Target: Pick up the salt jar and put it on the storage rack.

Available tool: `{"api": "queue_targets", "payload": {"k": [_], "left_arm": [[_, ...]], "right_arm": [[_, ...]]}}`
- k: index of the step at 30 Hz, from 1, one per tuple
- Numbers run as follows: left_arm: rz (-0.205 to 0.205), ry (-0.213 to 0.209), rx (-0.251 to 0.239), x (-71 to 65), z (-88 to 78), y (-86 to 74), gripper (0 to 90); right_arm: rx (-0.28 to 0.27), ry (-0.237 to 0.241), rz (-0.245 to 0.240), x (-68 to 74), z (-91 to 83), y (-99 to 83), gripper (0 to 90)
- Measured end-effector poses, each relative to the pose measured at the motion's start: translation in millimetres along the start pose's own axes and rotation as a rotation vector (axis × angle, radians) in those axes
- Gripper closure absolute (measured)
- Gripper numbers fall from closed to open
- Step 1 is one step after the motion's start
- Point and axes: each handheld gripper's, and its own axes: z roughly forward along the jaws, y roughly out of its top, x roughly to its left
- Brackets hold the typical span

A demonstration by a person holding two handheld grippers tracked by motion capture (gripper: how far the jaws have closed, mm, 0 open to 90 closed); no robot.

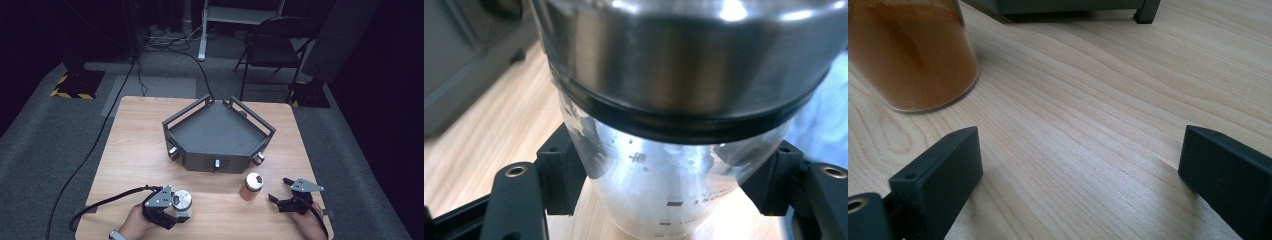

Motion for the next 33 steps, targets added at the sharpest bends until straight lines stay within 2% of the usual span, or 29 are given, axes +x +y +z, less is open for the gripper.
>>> {"api": "queue_targets", "payload": {"k": [4, 8, 13, 15, 20, 21, 24, 28, 30, 33], "left_arm": [[-0.011, 0.02, -0.034, 2.1, -3.8, 20.5, 30.1], [0.026, 0.085, -0.044, 6.8, -9.1, 57.0, 30.0], [0.005, 0.134, -0.098, 26.5, -8.7, 90.8, 30.1], [-0.003, 0.161, -0.098, 33.3, -5.9, 103.0, 30.1], [-0.025, 0.25, -0.062, 47.3, 7.9, 132.9, 30.1], [-0.026, 0.266, -0.058, 48.7, 11.1, 136.5, 30.1], [-0.026, 0.356, -0.04, 51.2, 27.4, 147.1, 30.1], [-0.107, 0.431, -0.047, 60.2, 43.2, 147.5, 30.1], [-0.136, 0.463, -0.043, 62.7, 50.5, 147.3, 30.1], [-0.155, 0.492, -0.005, 64.7, 59.6, 150.1, 30.0]], "right_arm": [[0.0, 0.0, 0.0, 0.0, 0.0, 0.0, 4.1], [0.0, 0.0, 0.0, 0.0, 0.0, 0.0, 4.1], [0.0, 0.002, -0.002, -0.2, -0.1, 0.0, 4.1], [0.0, 0.004, -0.003, -0.2, -0.2, 0.0, 4.1], [0.0, 0.009, -0.007, -0.3, -0.7, -0.4, 4.1], [0.0, 0.009, -0.006, -0.4, -0.7, -0.4, 4.1], [0.0, 0.01, -0.007, -0.5, -0.6, -0.3, 4.1], [0.0, 0.014, -0.01, -1.0, -0.6, -0.4, 4.1], [0.0, 0.016, -0.012, -1.2, -0.7, -0.4, 4.1], [0.0, 0.02, -0.014, -1.6, -0.8, -0.4, 4.1]]}}
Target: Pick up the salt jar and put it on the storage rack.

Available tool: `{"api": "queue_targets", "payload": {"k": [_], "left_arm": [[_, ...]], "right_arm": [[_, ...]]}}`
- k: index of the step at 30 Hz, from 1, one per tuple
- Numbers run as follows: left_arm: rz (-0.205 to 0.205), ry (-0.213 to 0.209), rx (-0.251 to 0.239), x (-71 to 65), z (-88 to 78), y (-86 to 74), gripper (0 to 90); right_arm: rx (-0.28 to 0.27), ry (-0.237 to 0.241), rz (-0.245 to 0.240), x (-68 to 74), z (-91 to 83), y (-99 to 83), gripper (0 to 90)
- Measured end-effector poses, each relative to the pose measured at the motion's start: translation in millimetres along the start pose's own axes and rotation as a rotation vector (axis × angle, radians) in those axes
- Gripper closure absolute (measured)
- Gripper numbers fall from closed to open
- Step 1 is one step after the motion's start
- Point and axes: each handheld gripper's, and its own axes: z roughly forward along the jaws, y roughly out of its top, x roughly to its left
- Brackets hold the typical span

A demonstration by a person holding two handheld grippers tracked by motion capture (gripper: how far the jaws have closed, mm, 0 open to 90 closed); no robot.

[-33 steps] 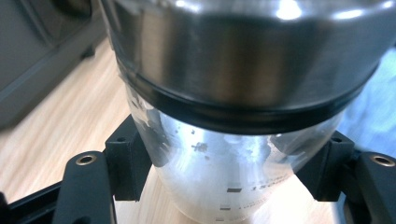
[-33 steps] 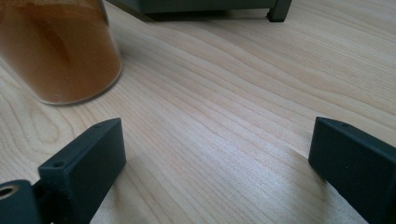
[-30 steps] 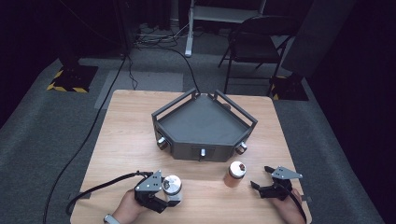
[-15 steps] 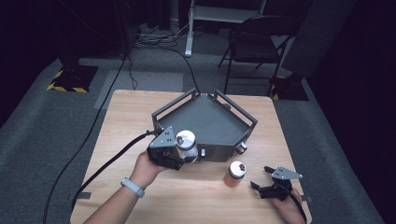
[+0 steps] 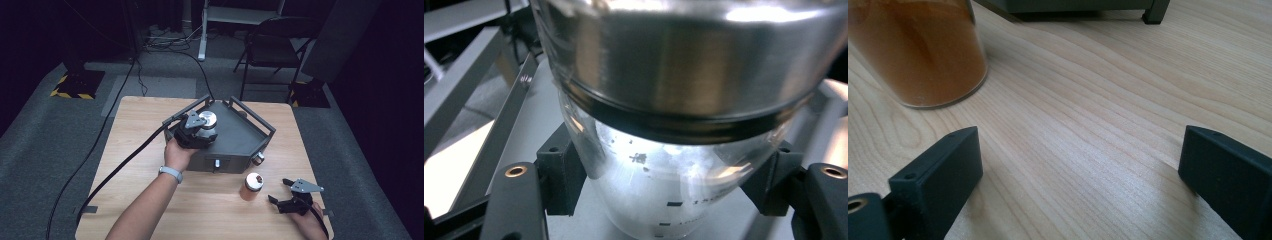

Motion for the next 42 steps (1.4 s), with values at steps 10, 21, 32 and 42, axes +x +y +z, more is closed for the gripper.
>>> {"api": "queue_targets", "payload": {"k": [10, 21, 32, 42], "left_arm": [[-0.046, 0.012, 0.005, -1.2, 6.5, -4.2, 29.4], [-0.043, -0.052, -0.06, 0.7, -45.8, -24.0, 6.5], [0.067, -0.03, -0.04, -10.9, -110.0, -55.5, 6.1], [0.109, -0.122, 0.163, -20.2, -87.5, -98.8, 11.3]], "right_arm": [[0.0, 0.004, -0.003, -0.7, 0.1, 0.0, 4.1], [0.0, 0.004, -0.002, -0.6, 0.1, 0.1, 4.0], [0.0, 0.002, -0.001, -0.4, 0.3, 0.2, 4.0], [0.0, 0.0, 0.0, 0.2, 0.3, 0.3, 4.0]]}}
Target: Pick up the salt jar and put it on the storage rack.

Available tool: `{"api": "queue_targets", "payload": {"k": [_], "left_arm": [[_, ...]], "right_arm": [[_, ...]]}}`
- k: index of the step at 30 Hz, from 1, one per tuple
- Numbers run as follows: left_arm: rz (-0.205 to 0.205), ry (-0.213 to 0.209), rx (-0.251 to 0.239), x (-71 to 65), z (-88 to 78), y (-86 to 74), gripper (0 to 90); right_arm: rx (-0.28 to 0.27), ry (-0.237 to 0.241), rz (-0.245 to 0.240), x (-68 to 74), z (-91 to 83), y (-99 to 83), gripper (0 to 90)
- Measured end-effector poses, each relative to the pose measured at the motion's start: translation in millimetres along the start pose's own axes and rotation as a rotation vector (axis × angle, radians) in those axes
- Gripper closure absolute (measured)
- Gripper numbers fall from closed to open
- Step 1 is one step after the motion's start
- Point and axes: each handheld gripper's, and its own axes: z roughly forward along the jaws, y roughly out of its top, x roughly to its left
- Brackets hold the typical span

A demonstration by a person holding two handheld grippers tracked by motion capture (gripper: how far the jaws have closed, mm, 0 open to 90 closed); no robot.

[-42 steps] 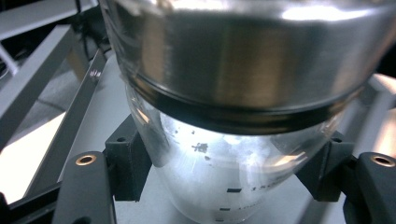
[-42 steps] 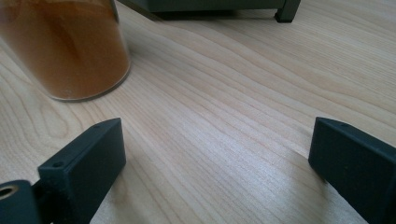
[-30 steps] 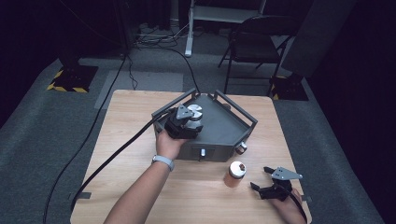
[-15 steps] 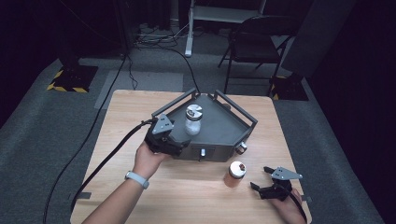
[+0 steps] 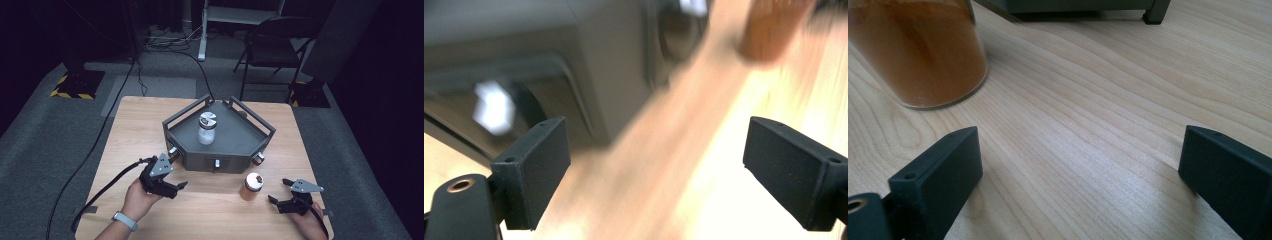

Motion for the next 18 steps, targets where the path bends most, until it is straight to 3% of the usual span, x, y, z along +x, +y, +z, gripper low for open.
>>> {"api": "queue_targets", "payload": {"k": [4, 7, 9, 11, 14, 18], "left_arm": [[0.068, -0.003, 0.082, -6.8, 16.3, -12.4, 12.1], [0.096, -0.019, 0.134, -9.1, 29.2, -27.4, 12.1], [0.045, -0.051, 0.073, -4.1, 31.1, -50.0, 11.0], [-0.007, -0.047, 0.113, -0.8, 29.0, -44.2, 11.8], [0.021, -0.037, 0.085, -4.2, 26.1, -50.5, 12.4], [-0.005, -0.077, 0.002, -0.1, 31.2, -72.0, 10.1]], "right_arm": [[0.0, 0.0, 0.0, 0.0, 0.0, 0.0, 4.0], [0.0, -0.001, 0.0, 0.1, 0.0, 0.0, 4.0], [0.0, -0.001, 0.0, 0.2, 0.0, -0.1, 4.0], [0.0, -0.001, 0.001, 0.2, 0.0, -0.1, 4.0], [0.0, -0.001, 0.001, 0.1, 0.0, 0.0, 3.9], [0.001, -0.001, 0.001, 0.0, 0.2, 0.2, 3.8]]}}
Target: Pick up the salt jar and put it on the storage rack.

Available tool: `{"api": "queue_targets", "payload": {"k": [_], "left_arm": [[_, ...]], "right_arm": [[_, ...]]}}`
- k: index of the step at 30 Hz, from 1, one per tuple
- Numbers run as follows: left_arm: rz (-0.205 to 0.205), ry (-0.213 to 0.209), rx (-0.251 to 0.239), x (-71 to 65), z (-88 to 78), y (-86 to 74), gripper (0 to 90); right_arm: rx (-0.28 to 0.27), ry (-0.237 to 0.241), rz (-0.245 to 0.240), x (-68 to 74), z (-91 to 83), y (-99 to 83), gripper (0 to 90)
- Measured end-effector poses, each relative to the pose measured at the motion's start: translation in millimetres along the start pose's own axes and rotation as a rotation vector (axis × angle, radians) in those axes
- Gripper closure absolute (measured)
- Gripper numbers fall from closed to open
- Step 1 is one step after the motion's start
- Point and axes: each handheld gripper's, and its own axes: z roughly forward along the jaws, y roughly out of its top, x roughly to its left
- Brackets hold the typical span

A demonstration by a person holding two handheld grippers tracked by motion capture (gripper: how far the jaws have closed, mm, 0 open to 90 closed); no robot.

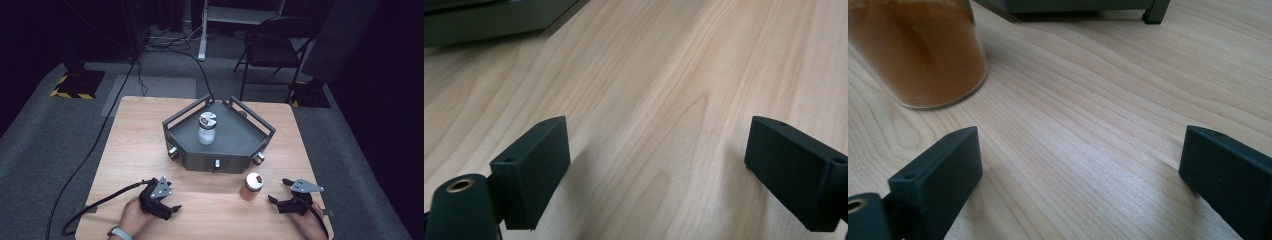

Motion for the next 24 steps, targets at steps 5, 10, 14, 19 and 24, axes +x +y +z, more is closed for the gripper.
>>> {"api": "queue_targets", "payload": {"k": [5, 10, 14, 19, 24], "left_arm": [[0.009, -0.016, -0.096, -2.3, 7.2, -20.8, 6.8], [0.005, -0.016, -0.092, -4.4, 8.1, -19.4, 5.0], [0.002, -0.014, -0.09, -4.3, 8.2, -19.1, 4.1], [0.004, -0.017, -0.09, -3.4, 8.2, -19.0, 4.1], [0.005, -0.017, -0.089, -2.8, 8.2, -18.8, 4.0]], "right_arm": [[0.0, 0.001, 0.0, -0.2, 0.1, 0.1, 3.7], [0.001, 0.009, -0.003, -1.2, 0.1, 0.2, 3.6], [0.001, 0.012, -0.005, -1.7, 0.1, 0.3, 3.6], [0.001, 0.016, -0.006, -2.1, 0.1, 0.3, 3.6], [0.001, 0.015, -0.006, -2.3, 0.3, 0.4, 3.5]]}}
